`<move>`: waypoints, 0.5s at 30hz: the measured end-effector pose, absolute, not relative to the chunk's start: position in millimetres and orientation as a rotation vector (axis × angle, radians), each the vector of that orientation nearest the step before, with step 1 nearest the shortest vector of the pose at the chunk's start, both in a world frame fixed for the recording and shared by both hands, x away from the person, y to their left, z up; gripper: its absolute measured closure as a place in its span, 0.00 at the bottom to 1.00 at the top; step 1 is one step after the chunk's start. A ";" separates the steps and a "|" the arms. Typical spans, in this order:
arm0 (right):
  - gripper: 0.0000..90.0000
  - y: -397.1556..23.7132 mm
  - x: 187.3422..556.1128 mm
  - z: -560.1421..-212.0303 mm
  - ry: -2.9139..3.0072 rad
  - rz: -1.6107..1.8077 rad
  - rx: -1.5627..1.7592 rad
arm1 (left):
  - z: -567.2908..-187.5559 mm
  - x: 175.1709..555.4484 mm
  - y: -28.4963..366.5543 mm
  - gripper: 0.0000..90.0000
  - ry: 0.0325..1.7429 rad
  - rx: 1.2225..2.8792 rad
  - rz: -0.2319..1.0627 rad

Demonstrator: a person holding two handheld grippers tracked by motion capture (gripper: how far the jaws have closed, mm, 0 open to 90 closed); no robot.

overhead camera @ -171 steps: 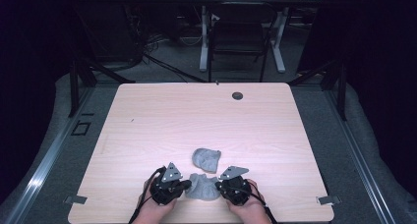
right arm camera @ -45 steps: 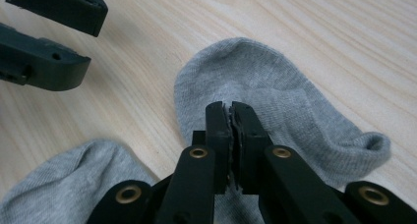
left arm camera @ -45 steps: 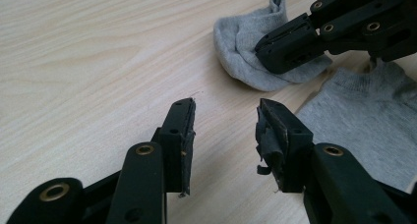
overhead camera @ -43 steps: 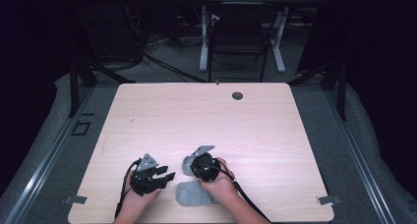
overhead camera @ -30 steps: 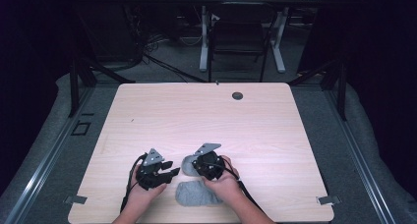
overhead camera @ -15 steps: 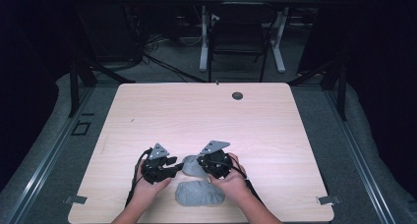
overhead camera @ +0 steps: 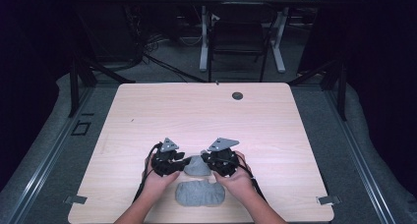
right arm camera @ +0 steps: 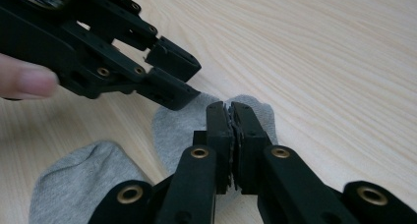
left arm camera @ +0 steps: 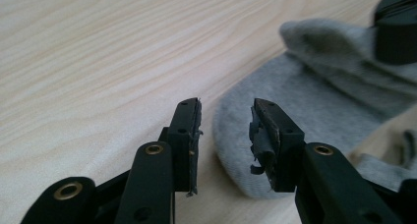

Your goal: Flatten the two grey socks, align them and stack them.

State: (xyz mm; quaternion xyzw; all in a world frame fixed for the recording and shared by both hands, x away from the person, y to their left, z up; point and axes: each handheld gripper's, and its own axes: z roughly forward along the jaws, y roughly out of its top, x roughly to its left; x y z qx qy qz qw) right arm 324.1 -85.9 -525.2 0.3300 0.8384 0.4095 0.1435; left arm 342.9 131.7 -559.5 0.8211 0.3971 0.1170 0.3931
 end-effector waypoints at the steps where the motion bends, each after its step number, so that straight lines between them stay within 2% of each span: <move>1: 0.97 -85.9 324.1 -525.2 2.417 1.181 0.951 | -561.7 344.6 130.7 0.70 1.014 2.090 0.299; 5: 0.97 -88.9 322.3 -524.8 2.410 1.191 0.950 | -568.5 346.7 128.2 0.76 1.022 2.115 0.307; 9: 0.97 -93.8 321.7 -525.9 2.408 1.188 0.949 | -571.9 344.6 125.7 0.92 1.009 2.140 0.301; 11: 0.97 -95.8 321.4 -526.4 2.407 1.190 0.952 | -572.5 343.9 125.9 0.97 1.018 2.144 0.305; 15: 0.97 -103.1 319.5 -526.8 2.398 1.188 0.943 | -571.2 342.1 131.1 0.98 1.037 2.134 0.346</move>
